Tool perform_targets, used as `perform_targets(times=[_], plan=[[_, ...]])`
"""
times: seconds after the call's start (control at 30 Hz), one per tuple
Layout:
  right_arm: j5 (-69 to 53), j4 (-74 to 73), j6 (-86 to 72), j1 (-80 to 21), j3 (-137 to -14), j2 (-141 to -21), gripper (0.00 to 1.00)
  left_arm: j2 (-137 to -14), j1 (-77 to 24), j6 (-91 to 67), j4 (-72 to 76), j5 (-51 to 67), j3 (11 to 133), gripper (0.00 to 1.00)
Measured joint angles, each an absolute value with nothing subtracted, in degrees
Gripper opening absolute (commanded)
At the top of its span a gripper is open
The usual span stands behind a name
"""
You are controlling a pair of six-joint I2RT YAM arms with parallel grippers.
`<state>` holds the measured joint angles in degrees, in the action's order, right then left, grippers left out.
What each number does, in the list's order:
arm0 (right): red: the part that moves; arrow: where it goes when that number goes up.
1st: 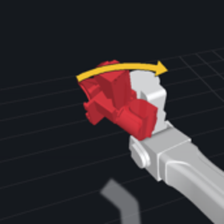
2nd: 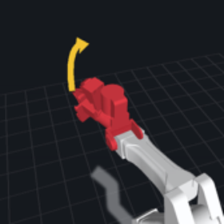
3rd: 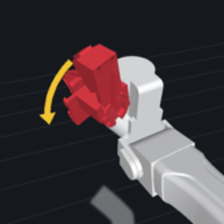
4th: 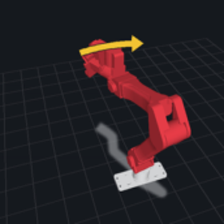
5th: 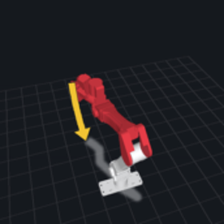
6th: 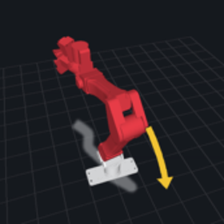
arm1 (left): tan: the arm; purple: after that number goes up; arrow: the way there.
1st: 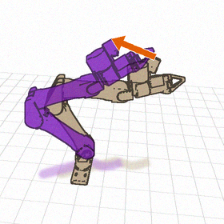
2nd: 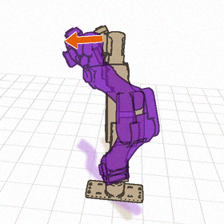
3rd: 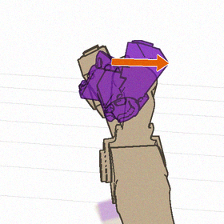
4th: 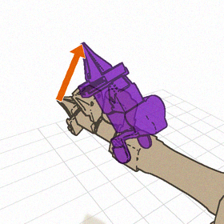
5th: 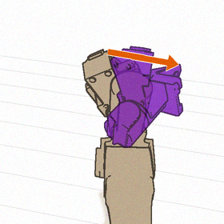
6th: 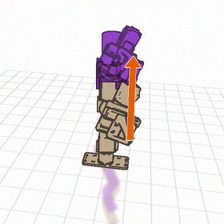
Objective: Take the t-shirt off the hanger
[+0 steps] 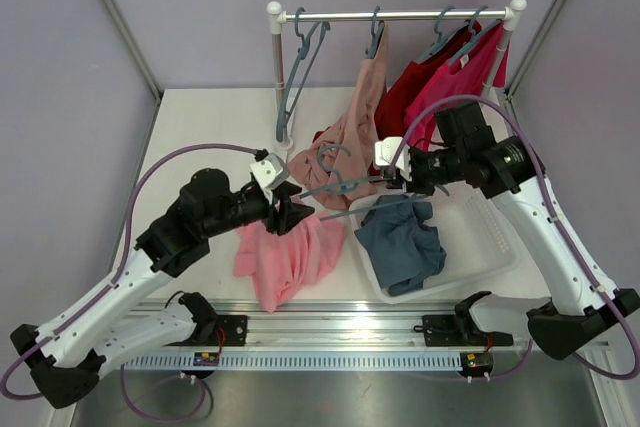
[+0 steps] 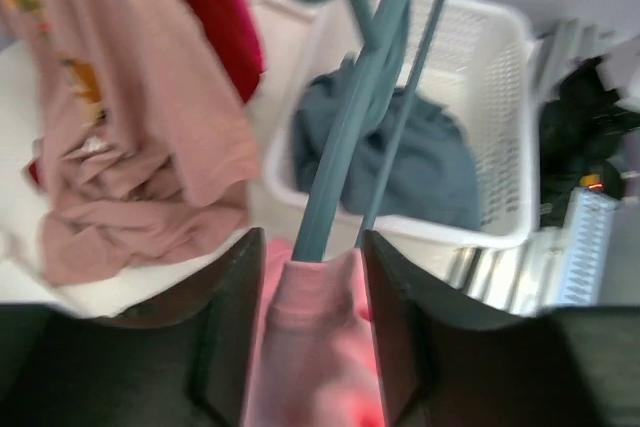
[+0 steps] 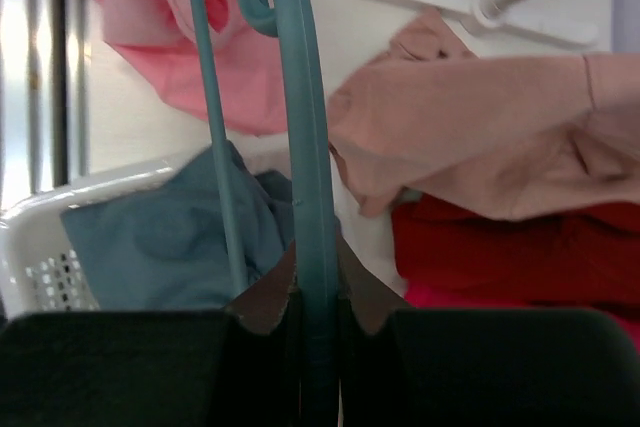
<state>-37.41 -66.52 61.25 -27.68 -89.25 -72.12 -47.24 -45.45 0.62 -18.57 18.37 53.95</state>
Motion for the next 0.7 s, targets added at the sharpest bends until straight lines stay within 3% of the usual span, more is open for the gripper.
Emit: perform_targets(times=[0.1, 0.2, 0.47, 0.7], plan=[[-30.7, -65.2, 61.3, -27.0, -88.1, -69.8, 0.0, -47.5, -43.6, 0.4, -18.9, 14.8, 52.8, 0.8], [-26.9, -65.0, 61.6, -25.1, -86.7, -67.2, 0.0, -47.5, -40.8, -0.3, -19.6, 12.8, 51.6, 0.89], [-25.6, -65.3, 62.4, -19.4, -84.9, -63.3, 0.0, -46.9, -33.6, -2.1, -19.7, 14.9, 50.5, 0.98], [-32.8, -68.4, 64.8, -19.3, -83.5, -63.9, 0.0, -46.9, -32.8, -2.4, -19.6, 24.2, 50.6, 0.99]])
